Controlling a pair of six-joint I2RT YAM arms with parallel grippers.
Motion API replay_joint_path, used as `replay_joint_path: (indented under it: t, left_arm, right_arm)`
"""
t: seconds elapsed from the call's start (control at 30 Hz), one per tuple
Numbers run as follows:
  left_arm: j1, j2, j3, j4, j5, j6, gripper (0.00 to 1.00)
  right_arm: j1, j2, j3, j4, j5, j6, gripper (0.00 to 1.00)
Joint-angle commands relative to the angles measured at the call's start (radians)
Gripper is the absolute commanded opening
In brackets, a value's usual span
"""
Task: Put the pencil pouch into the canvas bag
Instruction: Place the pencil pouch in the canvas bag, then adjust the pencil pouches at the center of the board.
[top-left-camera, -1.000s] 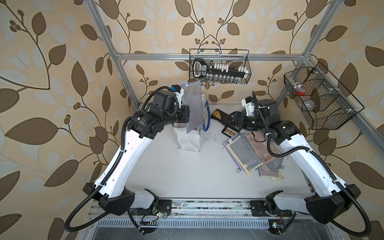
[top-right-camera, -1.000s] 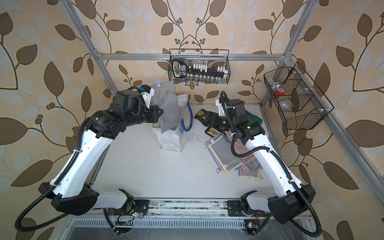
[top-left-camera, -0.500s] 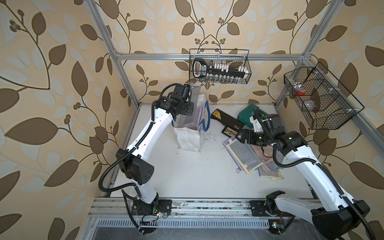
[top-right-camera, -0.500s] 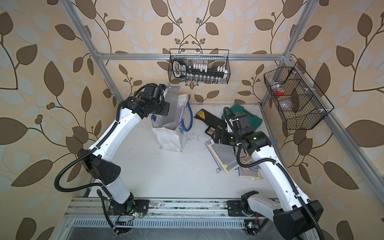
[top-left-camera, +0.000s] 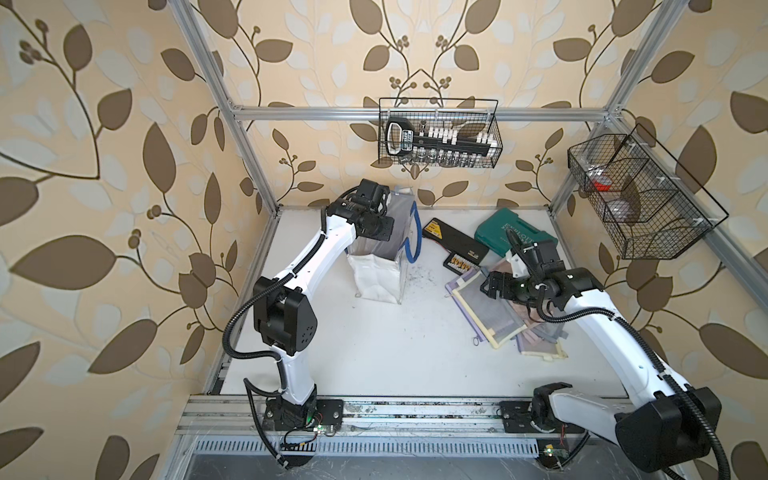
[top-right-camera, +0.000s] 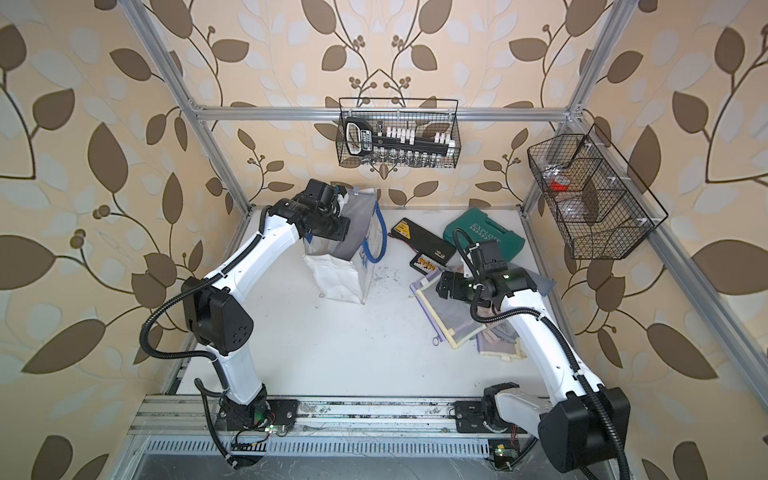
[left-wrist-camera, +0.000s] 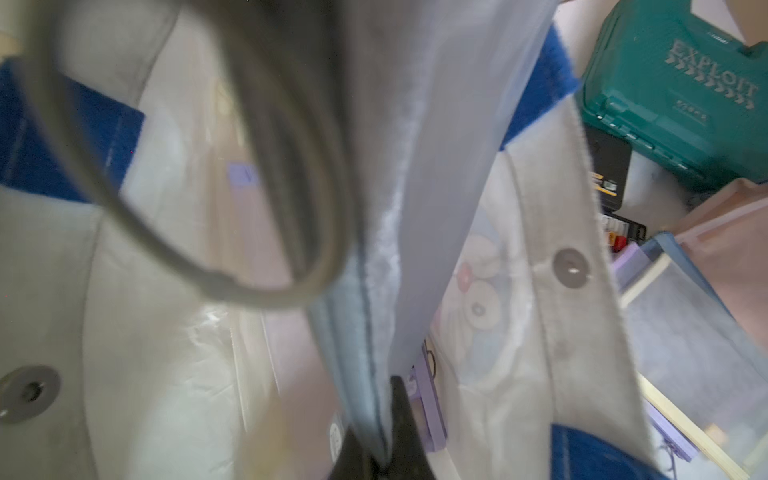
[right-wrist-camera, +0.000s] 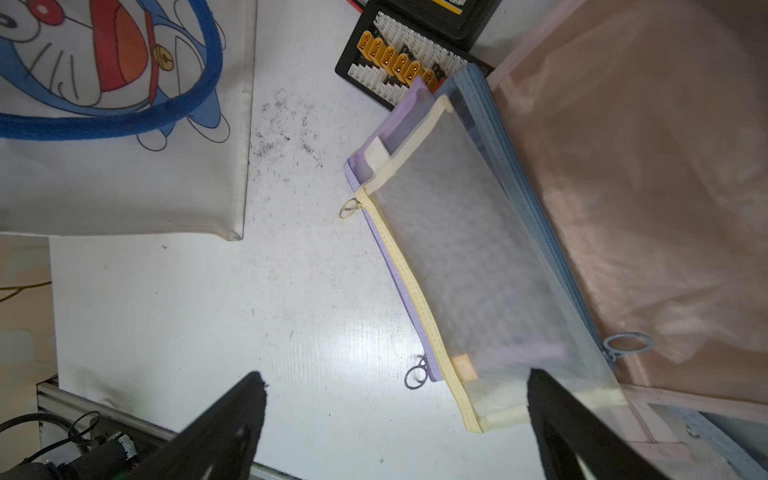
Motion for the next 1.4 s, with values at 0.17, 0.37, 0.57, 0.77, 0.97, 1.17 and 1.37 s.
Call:
replay_joint_path:
  t: [0.17,0.37,0.57,0.77,0.97,1.17,1.37]
  left_arm:
    - [0.014,0.002,0.044,-0.072,-0.001,-0.002,0.38]
    - [0.014,-0.062,0.062,-0.106,-0.040,-0.016,0.77]
    - [0.012,-0.170,0.048,-0.160,-0.051,-0.049,0.93]
    - [-0.010,-0.390,-0.176,-0.125,0.032,-0.096,0.98]
    - [-0.127,-0.597,-0.355,-0.052,0.260,-0.134,0.99]
    - [-0.298,-0.708,-0.485,0.067,0.384,-0.274,0.99]
    - [-0.365,-0.758,-0.587,0.182,0.413,-0.387,0.99]
  right_arm:
    - [-0.023,0.066,-0.016,0.026,0.006,-0.071,0.96]
    - [-0.033,0.114,-0.022,0.048,0.001,-0.086,0.96]
    - [-0.041,0.161,-0.027,0.068,0.007,-0.105,0.96]
    - [-0.052,0.220,-0.031,0.100,0.009,-0.113,0.95]
    - [-0.055,0.292,-0.033,0.118,0.019,-0.141,0.94]
    - [-0.063,0.364,-0.045,0.159,0.051,-0.160,0.92]
    - [-0.063,0.432,-0.049,0.193,0.062,-0.161,0.84]
